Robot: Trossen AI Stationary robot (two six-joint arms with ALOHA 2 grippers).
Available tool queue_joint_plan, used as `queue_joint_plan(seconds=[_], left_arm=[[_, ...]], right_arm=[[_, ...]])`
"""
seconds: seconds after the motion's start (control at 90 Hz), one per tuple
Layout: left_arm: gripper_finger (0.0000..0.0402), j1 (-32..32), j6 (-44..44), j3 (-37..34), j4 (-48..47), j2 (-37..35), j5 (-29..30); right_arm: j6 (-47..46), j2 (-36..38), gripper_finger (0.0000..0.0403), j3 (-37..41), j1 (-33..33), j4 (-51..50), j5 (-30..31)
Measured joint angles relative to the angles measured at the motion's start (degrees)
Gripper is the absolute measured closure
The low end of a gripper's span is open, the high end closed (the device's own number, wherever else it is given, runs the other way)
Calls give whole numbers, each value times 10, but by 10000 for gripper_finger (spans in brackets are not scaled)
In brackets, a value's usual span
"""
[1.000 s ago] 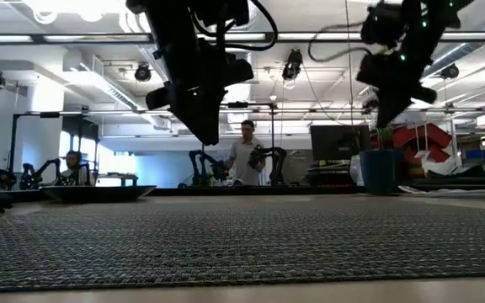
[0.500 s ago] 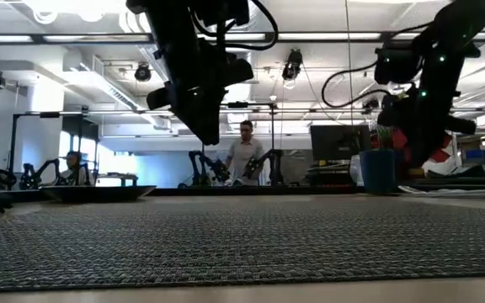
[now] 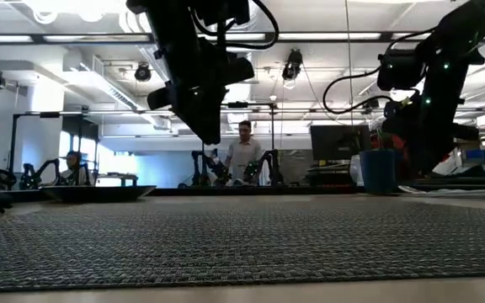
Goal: Set table place
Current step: Put the white and blue patterned knife on the dark blue table mat
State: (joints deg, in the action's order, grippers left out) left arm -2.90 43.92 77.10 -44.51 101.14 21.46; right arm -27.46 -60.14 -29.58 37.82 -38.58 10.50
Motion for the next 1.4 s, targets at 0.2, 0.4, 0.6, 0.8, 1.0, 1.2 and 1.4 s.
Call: queue_joint_plan(seconds=[0.2, 0.4, 0.6, 0.8, 1.0, 1.2, 1.4], left_arm=[[342, 0, 0, 0, 0, 0, 0], [342, 0, -2, 0, 0, 0, -11], [342, -1, -8, 0, 0, 0, -17], [342, -1, -8, 0, -1, 0, -32], [342, -2, -8, 0, -14, 0, -58], [342, -2, -4, 0, -53, -6, -60], [342, -3, -16, 0, -93, -12, -27]], right_arm=[[-11, -28, 250, 22, 0, 18, 3], [-14, -84, 255, 23, 1, 37, 27], [-12, -135, 282, 17, 0, 39, 24], [-11, -123, 378, 21, -1, 41, 6], [-14, -85, 397, 25, -1, 35, 3], [-50, 3, 401, 23, -16, 1, -31], [-179, 129, 399, 0, -102, -44, -45]])
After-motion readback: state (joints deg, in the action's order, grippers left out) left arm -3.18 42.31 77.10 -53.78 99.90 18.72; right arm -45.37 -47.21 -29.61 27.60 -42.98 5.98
